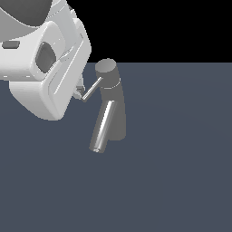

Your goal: Turn on the faucet by rotating a designated handle.

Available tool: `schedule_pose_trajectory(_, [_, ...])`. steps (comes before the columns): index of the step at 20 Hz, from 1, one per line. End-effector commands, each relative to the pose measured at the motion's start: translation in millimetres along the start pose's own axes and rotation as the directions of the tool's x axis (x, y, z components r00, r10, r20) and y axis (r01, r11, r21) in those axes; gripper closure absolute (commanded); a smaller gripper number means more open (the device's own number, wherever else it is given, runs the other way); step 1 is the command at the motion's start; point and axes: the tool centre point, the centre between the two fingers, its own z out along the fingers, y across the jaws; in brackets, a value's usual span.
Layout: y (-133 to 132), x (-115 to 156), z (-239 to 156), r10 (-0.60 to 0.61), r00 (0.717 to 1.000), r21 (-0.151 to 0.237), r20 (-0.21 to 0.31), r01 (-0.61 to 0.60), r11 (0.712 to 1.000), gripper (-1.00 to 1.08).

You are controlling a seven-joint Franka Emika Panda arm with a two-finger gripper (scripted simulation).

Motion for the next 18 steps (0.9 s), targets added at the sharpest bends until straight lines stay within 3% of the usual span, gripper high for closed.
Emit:
schedule_pose_trajectory(1, [1,15,1,0.016,1.000,-0.004,-0.013,-0.016,1.000,1.08])
schedule_pose_trajectory(18, [10,61,3,0.026,0.999,-0.012,-0.022,-0.026,1.000,1.08])
